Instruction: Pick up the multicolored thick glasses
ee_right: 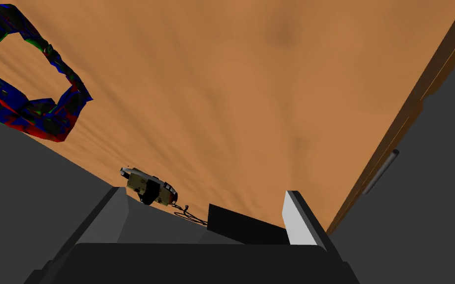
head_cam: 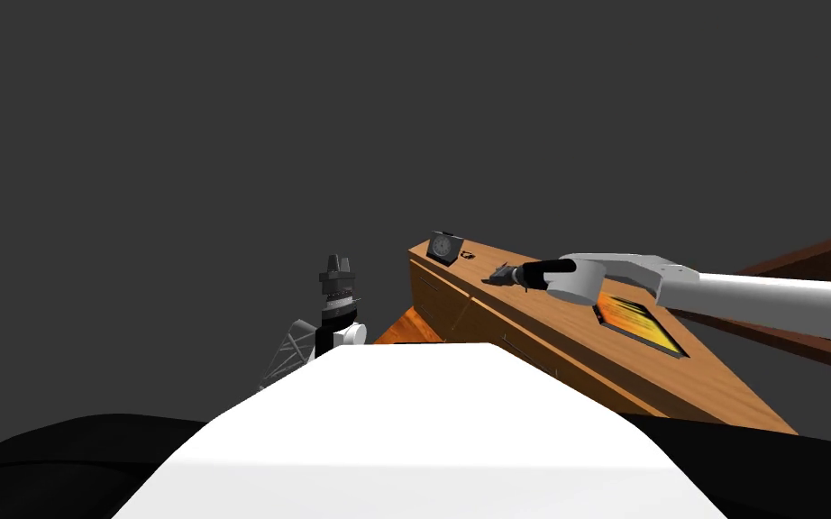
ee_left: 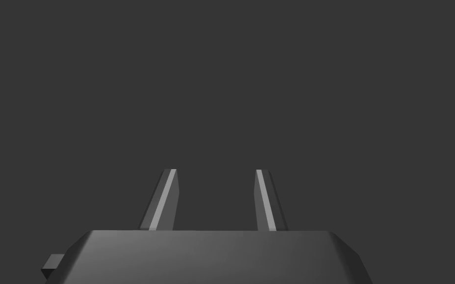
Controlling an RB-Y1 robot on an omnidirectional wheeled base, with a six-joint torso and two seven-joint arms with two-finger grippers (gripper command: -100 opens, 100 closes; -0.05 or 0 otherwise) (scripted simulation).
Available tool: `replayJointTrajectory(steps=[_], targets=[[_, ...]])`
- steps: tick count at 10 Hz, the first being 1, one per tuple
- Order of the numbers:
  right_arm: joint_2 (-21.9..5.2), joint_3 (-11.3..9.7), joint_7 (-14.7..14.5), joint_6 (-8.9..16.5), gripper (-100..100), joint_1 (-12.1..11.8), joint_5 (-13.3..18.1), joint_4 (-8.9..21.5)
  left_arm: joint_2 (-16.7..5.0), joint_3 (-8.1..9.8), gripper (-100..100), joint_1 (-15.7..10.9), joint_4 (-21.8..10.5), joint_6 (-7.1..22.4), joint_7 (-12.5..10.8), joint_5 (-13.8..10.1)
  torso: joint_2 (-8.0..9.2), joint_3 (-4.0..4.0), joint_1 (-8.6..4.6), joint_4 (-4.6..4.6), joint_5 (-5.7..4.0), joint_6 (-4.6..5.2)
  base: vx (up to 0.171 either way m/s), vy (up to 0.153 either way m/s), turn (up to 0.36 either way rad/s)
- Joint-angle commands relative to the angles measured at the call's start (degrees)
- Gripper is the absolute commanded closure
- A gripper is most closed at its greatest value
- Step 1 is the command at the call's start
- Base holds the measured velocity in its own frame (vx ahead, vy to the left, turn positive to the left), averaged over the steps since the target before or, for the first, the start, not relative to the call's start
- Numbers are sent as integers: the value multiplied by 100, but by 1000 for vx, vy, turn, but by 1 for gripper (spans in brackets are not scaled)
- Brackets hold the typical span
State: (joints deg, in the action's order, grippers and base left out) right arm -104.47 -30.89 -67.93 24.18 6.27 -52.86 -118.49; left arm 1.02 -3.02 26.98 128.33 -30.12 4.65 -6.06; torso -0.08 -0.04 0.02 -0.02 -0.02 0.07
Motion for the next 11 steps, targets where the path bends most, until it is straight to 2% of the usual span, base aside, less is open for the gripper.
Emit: replayJointTrajectory(steps=[1,2,3,4,5,6,7,9,11], targets=[[-286,-54,-71,77,-100,-33,-36,3,0,0,0,0,0,0,0,0,0,0,0,0,0,0,15,7,114],[-467,-194,-305,281,-100,-14,-225,45,0,0,0,1,0,0,0,0,-1,0,0,0,0,4,20,14,179],[-643,-194,-305,281,-100,-14,-225,45,0,0,0,0,0,0,0,0,-2,-1,3,-1,1,0,17,8,86],[-643,-194,-305,281,-100,-14,-225,45,0,0,0,1,0,0,0,0,-2,-1,1,0,0,4,10,3,-10],[-856,-338,-525,476,-100,-13,-403,82,0,1,0,1,0,0,0,0,2,1,-1,1,-1,5,16,9,163],[-934,-338,-525,476,-100,-13,-403,82,0,0,0,0,0,0,0,0,-1,-1,0,0,-1,0,18,4,102],[-1138,-488,-731,662,-100,-28,-571,112,0,1,0,1,0,0,0,0,-1,0,0,0,0,5,29,8,135],[-1263,-488,-731,662,-100,-28,-571,112,0,1,0,1,0,0,0,0,-3,-2,-1,0,-1,5,15,4,36],[-1680,-792,-1096,1000,-100,-100,-874,156,0,0,0,0,0,0,0,0,0,0,1,0,0,1,23,7,193]])
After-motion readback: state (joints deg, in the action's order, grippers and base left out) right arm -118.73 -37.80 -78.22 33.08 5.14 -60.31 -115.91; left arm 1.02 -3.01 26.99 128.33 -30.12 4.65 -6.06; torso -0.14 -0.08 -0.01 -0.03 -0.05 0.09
